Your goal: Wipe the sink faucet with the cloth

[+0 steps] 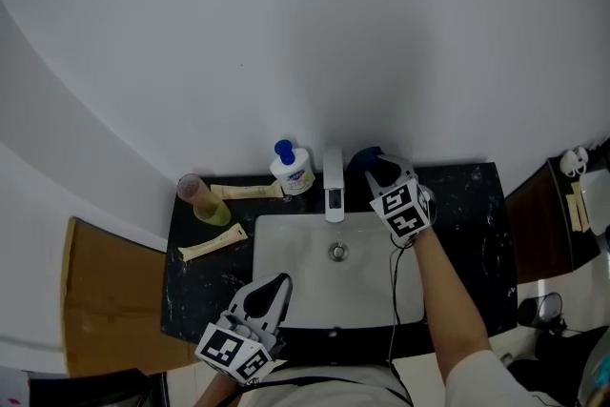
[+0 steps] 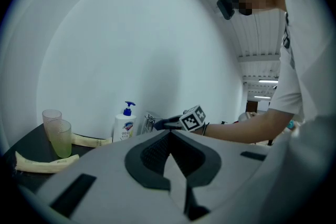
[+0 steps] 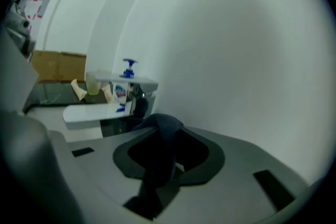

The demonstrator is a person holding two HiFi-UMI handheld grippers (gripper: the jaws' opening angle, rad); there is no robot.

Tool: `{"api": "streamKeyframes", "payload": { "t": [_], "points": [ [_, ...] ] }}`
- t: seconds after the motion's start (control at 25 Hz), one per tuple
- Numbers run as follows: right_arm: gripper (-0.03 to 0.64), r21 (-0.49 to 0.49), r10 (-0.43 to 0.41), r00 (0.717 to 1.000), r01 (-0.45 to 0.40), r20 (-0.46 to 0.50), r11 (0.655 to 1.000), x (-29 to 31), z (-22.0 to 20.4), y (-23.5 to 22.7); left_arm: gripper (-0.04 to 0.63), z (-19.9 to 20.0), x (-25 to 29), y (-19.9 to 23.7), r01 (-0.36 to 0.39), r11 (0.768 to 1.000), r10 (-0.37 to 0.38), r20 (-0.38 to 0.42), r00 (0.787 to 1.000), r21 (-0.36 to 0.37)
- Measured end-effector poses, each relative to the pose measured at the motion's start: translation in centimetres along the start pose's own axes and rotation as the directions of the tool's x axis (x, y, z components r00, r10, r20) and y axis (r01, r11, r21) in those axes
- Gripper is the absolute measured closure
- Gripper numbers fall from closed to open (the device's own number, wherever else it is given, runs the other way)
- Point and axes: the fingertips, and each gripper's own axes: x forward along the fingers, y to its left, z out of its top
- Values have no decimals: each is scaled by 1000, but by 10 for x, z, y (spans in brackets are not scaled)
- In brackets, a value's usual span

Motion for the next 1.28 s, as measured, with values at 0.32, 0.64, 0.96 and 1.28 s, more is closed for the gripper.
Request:
{"api": "streamKeyframes", "payload": {
  "t": [0.32, 0.64, 0.96, 1.28],
  "points": [
    [509, -72, 94, 984, -106, -155, 992, 43, -36, 48, 594, 0, -8, 4, -16, 1000, 16, 1, 1000, 4],
    [509, 143, 78, 974, -110, 213, 984, -7, 64, 3, 594, 1, -8, 6, -15, 1000, 15, 4, 1000, 3],
    [509, 91, 10, 979, -29, 203, 995, -19, 64, -10, 594, 5, -4, 2, -1, 1000, 1, 16, 1000, 4],
    [509, -51, 14, 994, -20, -104, 998, 25, -39, 19, 594, 0, -8, 5, -15, 1000, 15, 0, 1000, -1]
  ]
}}
